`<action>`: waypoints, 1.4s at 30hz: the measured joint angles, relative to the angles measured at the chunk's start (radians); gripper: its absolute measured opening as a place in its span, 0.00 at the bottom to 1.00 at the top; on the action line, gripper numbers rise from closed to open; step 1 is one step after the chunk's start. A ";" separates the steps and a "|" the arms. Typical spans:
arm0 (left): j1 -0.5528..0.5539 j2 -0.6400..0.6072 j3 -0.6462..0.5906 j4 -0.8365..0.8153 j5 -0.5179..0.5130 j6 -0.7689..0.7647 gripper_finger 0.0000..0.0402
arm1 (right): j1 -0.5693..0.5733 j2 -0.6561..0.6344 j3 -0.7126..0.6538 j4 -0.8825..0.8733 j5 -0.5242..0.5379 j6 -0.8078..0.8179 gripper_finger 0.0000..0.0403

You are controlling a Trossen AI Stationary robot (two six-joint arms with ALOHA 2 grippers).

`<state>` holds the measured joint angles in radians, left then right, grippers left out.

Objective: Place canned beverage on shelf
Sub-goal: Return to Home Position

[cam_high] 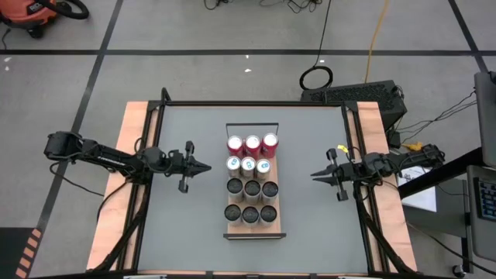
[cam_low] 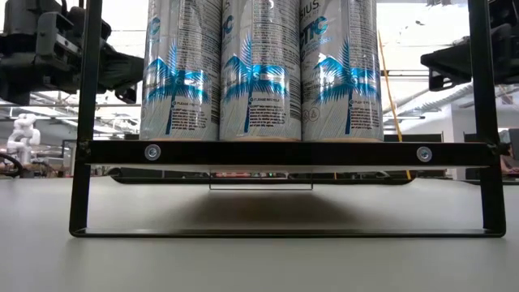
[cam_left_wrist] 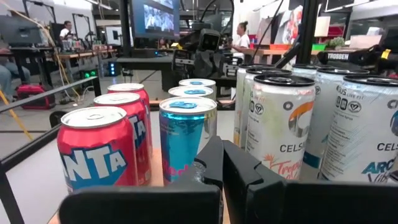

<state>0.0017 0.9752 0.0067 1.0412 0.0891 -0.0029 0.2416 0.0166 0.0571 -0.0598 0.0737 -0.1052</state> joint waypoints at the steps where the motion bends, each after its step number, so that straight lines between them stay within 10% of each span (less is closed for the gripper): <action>1: 0.000 0.000 0.000 0.000 0.000 0.000 0.00 | -0.002 0.000 -0.006 0.008 0.002 -0.007 0.00; 16: 0.000 -0.110 0.000 -0.030 0.008 0.018 0.00 | -0.014 0.001 -0.041 0.088 0.004 -0.082 0.00; 42: 0.000 -0.622 -0.001 -0.620 0.019 -0.011 0.00 | -0.051 0.001 -0.042 0.079 -0.052 -0.041 0.00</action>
<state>0.0017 0.3528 0.0055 0.4210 0.1081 -0.0135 0.1905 0.0177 0.0154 0.0191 0.0219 -0.1463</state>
